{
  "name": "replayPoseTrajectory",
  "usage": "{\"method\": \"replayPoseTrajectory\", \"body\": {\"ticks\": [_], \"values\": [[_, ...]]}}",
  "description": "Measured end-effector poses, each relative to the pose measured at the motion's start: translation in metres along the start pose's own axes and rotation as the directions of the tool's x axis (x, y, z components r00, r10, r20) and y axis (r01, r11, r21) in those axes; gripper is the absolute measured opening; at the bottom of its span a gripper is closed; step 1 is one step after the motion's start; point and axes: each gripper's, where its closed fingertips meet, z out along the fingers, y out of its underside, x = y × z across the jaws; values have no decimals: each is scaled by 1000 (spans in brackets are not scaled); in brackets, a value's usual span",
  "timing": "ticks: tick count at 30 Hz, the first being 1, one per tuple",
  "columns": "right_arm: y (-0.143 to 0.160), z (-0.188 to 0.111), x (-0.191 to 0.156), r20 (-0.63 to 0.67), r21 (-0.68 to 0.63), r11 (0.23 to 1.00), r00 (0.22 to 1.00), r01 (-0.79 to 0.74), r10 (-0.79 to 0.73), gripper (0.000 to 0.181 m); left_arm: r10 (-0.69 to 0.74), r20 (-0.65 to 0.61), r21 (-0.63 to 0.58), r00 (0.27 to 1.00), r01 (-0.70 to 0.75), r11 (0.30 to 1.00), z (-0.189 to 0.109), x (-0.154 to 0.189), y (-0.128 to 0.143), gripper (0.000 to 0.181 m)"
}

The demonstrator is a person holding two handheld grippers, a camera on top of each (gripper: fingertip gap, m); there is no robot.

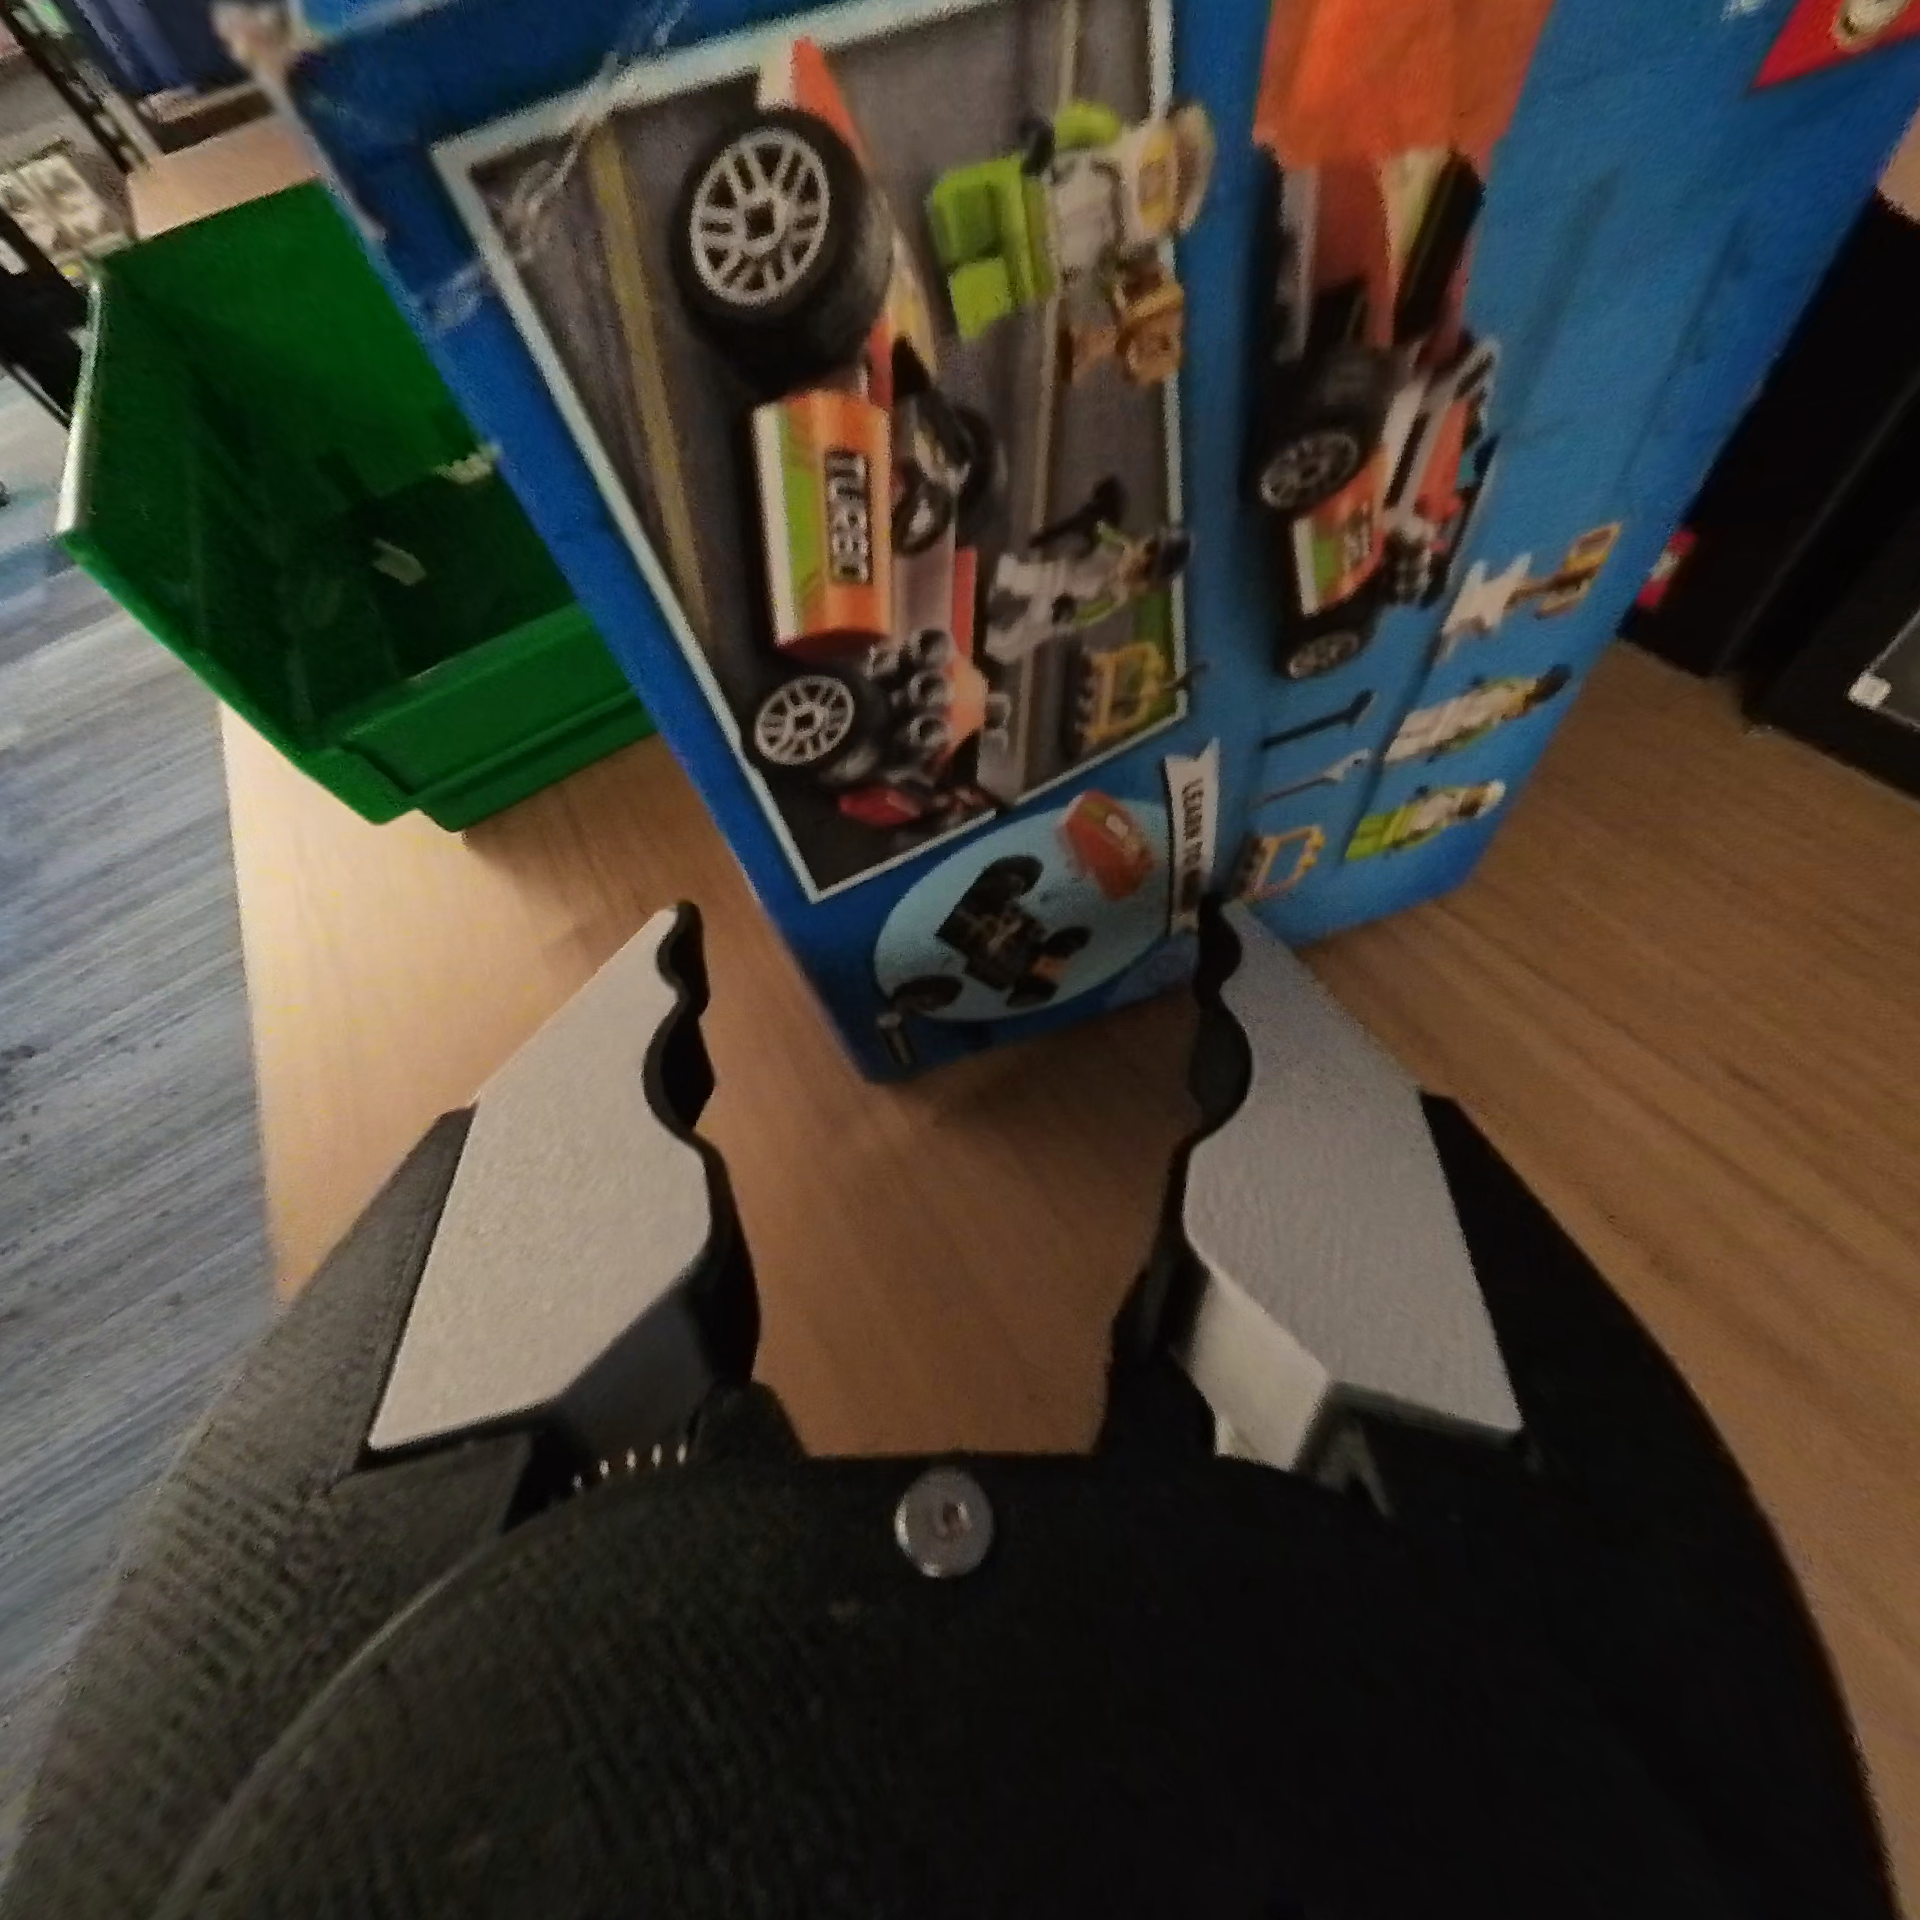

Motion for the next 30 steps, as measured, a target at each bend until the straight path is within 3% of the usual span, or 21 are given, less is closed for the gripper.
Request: {"method": "replayPoseTrajectory", "body": {"ticks": [5,10,14,18,22,26,30], "values": [[-6,9,15,23,-31,997,997,76,-75,71,40,4,-29,999,-40,999,15,9,4,49],[-13,17,34,7,-71,993,996,90,-90,68,1,-1,-12,1000,-1,1000,20,12,10,49],[-13,18,41,-9,-84,996,999,30,-31,66,-9,-8,6,1000,9,1000,23,19,10,49],[-20,11,40,-21,-3,993,993,-116,116,66,38,0,-9,999,-38,999,20,25,10,50],[-16,3,43,-75,3,990,987,-140,140,61,56,1,-15,998,-56,998,10,26,7,49],[-12,-8,33,-86,28,992,988,-126,128,62,52,12,-11,999,-51,999,-3,21,9,49],[2,-37,-6,-43,68,990,991,-120,123,62,32,24,25,999,-32,999,-19,15,9,49]]}}
